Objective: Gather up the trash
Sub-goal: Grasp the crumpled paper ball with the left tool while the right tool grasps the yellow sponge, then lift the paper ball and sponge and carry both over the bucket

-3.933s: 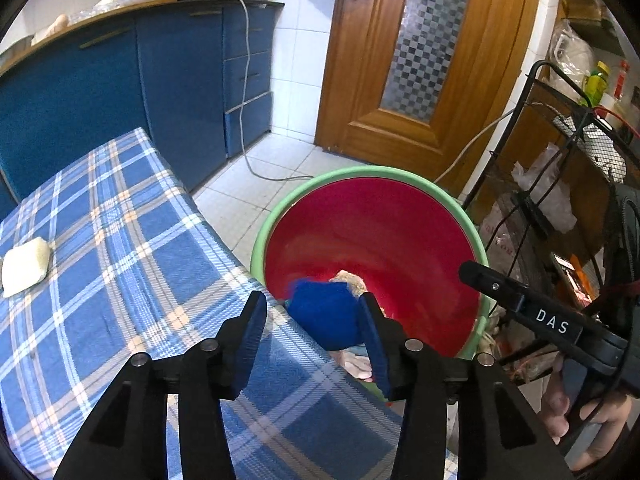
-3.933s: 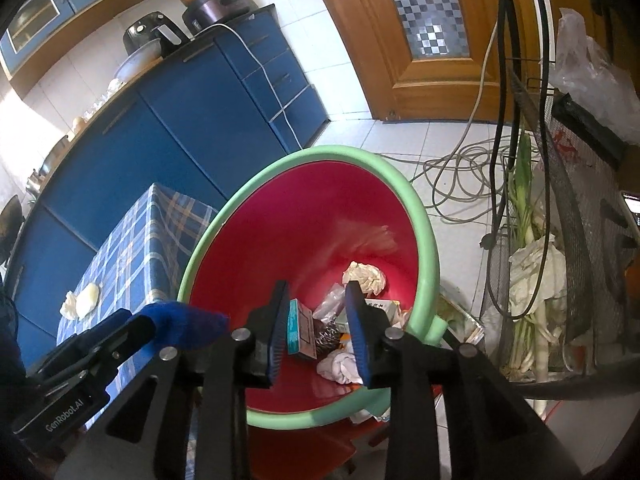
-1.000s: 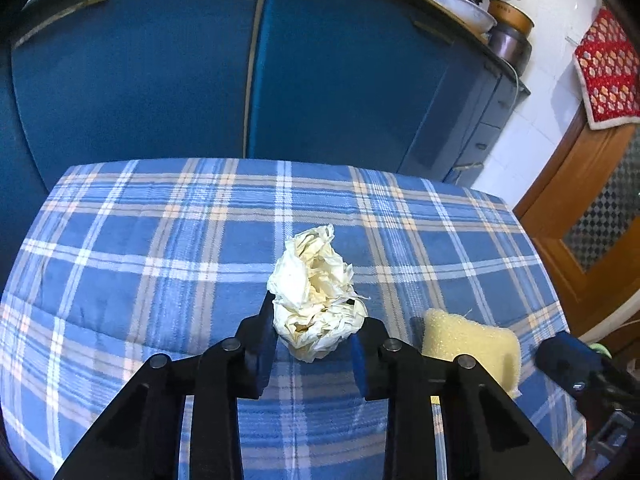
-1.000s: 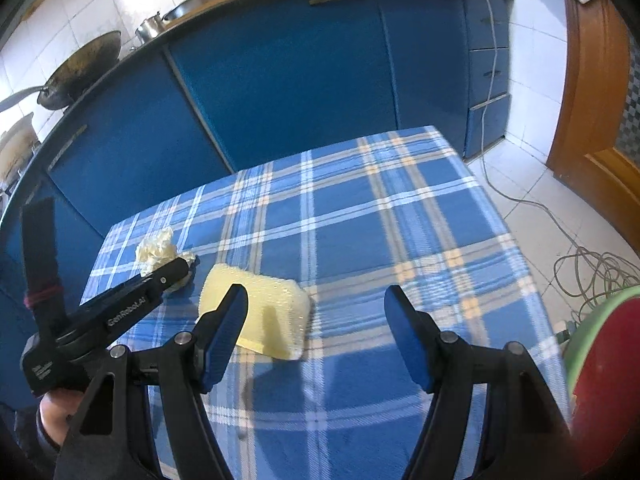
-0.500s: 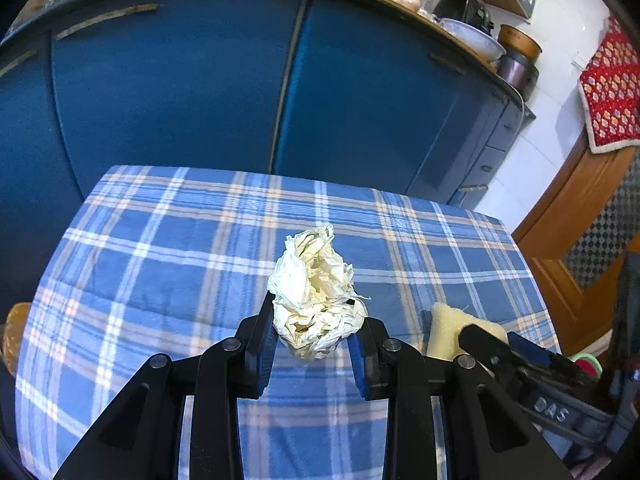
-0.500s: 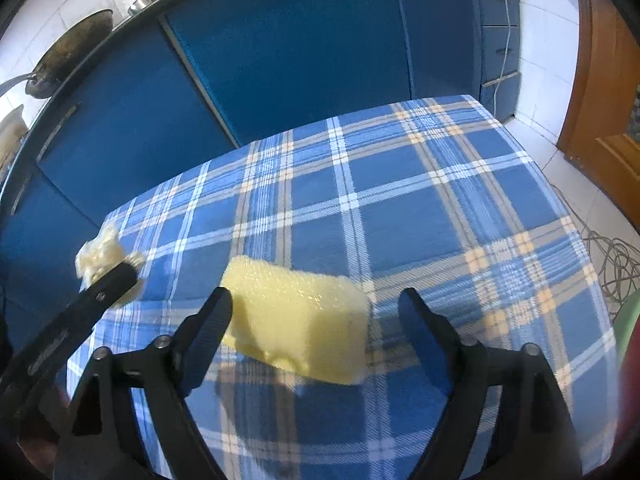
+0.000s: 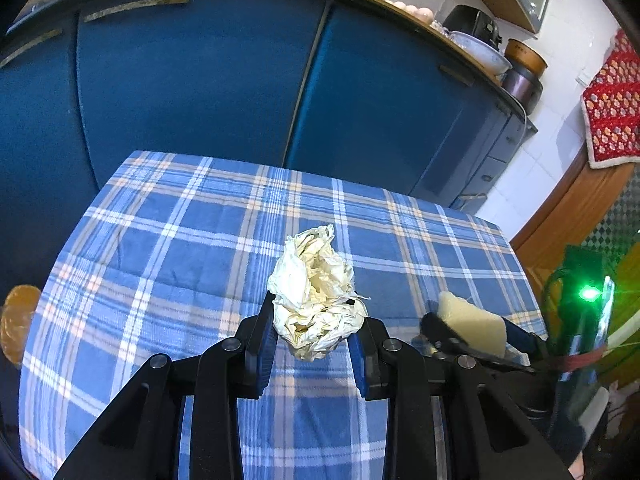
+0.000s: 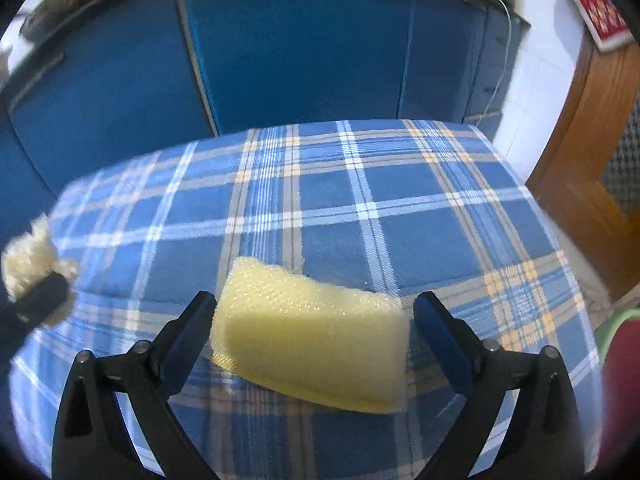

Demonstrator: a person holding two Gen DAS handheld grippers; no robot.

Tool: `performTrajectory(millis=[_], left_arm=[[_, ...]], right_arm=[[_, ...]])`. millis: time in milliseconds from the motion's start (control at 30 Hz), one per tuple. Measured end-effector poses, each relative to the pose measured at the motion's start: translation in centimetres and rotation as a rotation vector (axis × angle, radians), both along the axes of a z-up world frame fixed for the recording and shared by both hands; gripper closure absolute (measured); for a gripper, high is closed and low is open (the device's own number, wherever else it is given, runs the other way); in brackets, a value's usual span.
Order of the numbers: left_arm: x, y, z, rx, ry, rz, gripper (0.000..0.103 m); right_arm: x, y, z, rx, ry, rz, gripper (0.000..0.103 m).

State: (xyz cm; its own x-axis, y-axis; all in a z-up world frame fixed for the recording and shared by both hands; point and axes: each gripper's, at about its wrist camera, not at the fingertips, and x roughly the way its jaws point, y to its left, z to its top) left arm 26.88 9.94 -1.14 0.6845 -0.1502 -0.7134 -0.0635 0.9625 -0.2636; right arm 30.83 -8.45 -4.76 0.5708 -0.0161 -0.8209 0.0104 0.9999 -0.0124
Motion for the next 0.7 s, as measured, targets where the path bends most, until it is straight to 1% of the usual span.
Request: performTrajectory(millis=[33, 67, 100, 200, 433, 700], left_arm=[[-0.2, 0.0, 0.1, -0.001, -0.001, -0.001, 0.071], [-0.3, 0.1, 0.1, -0.002, -0.002, 0.0, 0.071], [-0.5, 0.1, 0.1, -0.003, -0.002, 0.0, 0.071], [-1.1, -0.1, 0.1, -0.005, 0.0, -0.006, 0.071], [-2.5, -1.2, 0.0, -0.014, 0.006, -0.036, 0.071], [-4.3, -3.5, 0.6, -0.015, 0.004, -0.079, 0.071]], right_arm=[[0.0, 0.2, 0.0, -0.011, 0.003, 0.01, 0.005], [-0.1, 0.3, 0.0, -0.017, -0.001, 0.016, 0.011], [-0.3, 0.3, 0.2, -0.016, -0.011, 0.024, 0.019], [-0.8, 0.2, 0.4, -0.013, -0.015, 0.05, 0.025], [-3.1, -1.6, 1.0, 0.036, -0.013, 0.06, 0.026], [-7.2, -4.2, 3.5, 0.073, -0.048, 0.042, 0.025]])
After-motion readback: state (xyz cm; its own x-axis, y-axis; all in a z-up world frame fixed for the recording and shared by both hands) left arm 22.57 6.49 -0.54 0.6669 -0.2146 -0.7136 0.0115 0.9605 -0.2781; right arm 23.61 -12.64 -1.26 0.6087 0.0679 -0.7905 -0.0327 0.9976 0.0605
